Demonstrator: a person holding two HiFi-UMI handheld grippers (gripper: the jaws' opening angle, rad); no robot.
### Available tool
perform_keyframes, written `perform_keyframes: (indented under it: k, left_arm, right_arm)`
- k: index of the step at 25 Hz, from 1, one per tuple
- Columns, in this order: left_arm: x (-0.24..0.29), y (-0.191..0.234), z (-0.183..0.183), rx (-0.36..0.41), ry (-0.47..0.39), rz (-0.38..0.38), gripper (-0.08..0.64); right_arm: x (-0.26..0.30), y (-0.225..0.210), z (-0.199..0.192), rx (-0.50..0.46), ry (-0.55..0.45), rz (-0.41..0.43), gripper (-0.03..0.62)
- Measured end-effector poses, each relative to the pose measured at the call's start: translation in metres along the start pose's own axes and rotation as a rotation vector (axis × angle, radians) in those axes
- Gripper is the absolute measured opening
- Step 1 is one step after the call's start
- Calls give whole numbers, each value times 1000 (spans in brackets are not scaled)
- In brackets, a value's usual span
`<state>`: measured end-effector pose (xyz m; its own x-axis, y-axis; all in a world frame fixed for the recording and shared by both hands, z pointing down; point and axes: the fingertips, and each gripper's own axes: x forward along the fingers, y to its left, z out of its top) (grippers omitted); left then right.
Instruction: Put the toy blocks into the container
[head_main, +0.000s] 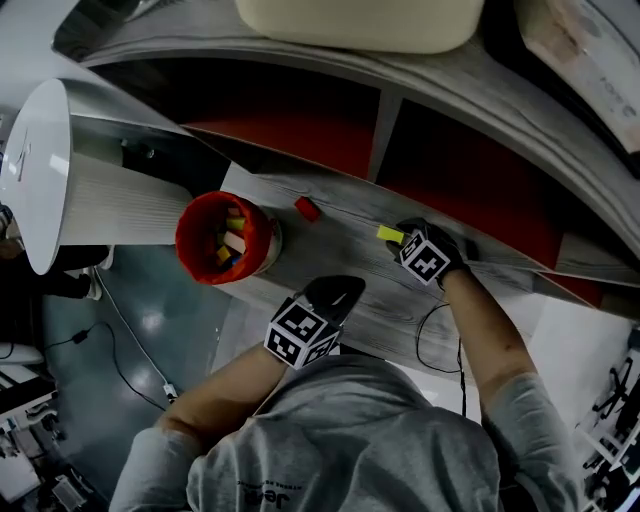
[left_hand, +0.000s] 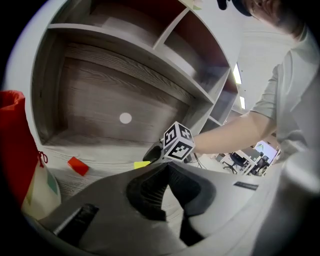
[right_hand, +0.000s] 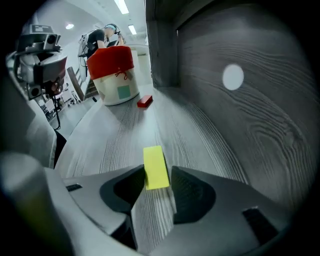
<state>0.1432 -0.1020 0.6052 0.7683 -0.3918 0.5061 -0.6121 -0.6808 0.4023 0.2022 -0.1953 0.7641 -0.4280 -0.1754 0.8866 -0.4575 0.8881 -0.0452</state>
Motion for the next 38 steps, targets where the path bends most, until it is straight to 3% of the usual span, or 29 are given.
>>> perform_keyframes:
  k: [2,9,18,23,28,32,38]
  left_arm:
    - [-1,-1,1,-5,-7,5,12]
    - [-20,0,20,5,-54,25,12]
    - [-135,32,98,77,-231,76,12]
    - [-227,80,112,115,-282,108,12]
    - [-295,137,108,114,-296,124,12]
    - [-326,168,100,96,-296,104,12]
    - [-341,183,95,82,-309,57,12]
  right_arm:
    - [-2,1,0,-6,4,-9,167]
    - [-62,18,39,92,-138,-40,164]
    - [-156,77,190,31,-279,-39,164]
    - [-148,126,278,-21,-285,-21,164]
    - [-118,159,341,-37,-246,-18,164]
    - [-93,178,369,-44,-198,-19,164]
    - [-76,189,381,-32,-153,-40,171]
